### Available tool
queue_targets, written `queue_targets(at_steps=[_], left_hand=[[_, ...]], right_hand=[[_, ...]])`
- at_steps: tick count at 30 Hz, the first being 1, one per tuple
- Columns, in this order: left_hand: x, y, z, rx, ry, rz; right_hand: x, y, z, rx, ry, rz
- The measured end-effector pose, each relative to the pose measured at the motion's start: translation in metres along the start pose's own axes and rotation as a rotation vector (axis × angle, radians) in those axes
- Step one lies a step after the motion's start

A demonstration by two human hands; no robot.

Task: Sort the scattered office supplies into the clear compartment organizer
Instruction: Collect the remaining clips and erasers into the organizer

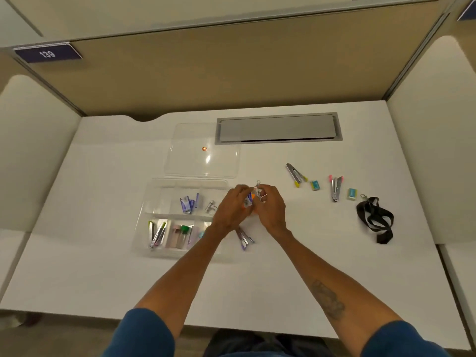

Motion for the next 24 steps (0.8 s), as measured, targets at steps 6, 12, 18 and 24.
queue_targets(at_steps=[6, 12, 18, 24], left_hand=[[-0.042, 0.052, -0.071, 0.006, 0.146, 0.183], [-0.069, 0.066, -0.123, 0.003, 0.255, 0.140], [-0.071, 0.062, -0.144, -0.006, 0.291, 0.042], [-0.071, 0.063, -0.154, -0.105, 0.365, 0.036]], right_hand=[[-0.005, -0.061, -0.036, 0.014, 0.041, -0.125], [0.001, -0.097, -0.045, -0.101, 0.112, -0.174], [0.007, -0.113, -0.045, -0.316, 0.170, -0.225], [0.007, -0.136, -0.047, -0.629, 0.230, -0.456]])
Point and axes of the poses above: each hand's wrist, its own x-axis towards the middle knuckle, its own y-axis out of the back of the hand, z = x × y, the point moved 4 cm from there along x, towards the middle knuckle, and after that the axes turned 7 degrees about -z, right-handed, at the moved point
